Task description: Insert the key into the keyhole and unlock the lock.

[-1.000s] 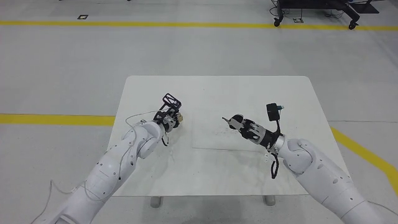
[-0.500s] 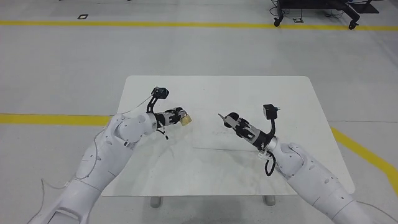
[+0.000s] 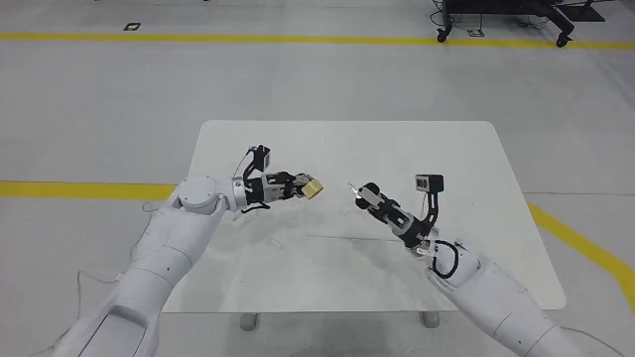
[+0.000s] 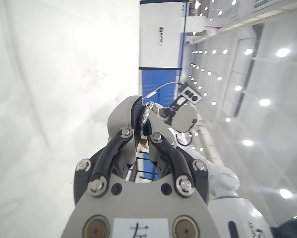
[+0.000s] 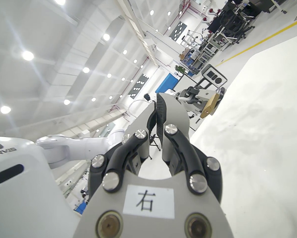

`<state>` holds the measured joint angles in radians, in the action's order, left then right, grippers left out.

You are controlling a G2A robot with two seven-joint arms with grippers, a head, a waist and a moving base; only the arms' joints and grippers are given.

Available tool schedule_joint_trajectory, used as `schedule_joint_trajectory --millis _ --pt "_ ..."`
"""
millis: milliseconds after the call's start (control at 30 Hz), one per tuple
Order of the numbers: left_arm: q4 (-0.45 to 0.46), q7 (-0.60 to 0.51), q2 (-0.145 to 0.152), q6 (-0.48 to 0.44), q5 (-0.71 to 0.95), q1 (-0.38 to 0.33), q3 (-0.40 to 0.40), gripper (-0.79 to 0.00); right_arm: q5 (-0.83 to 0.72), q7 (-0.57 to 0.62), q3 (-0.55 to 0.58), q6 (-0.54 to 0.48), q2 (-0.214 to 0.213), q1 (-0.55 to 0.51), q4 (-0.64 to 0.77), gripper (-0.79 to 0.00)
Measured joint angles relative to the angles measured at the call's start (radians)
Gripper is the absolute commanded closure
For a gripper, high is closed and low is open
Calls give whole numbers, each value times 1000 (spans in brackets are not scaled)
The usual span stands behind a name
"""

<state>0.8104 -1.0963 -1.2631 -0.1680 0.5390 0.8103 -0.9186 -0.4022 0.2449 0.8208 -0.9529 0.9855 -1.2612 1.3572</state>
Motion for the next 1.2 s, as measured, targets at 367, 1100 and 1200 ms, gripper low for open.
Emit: schedule_joint_trajectory --millis 367,1100,1200 --pt "-95 -34 -28 35 74 -49 21 0 -110 91 11 5 -6 -6 12 0" --pt "-6 111 -22 59 79 18 -26 0 -70 22 38 807 -12 -85 305 0" --pt "15 140 -19 40 54 30 -32 0 -80 -38 32 831 1 -78 313 0"
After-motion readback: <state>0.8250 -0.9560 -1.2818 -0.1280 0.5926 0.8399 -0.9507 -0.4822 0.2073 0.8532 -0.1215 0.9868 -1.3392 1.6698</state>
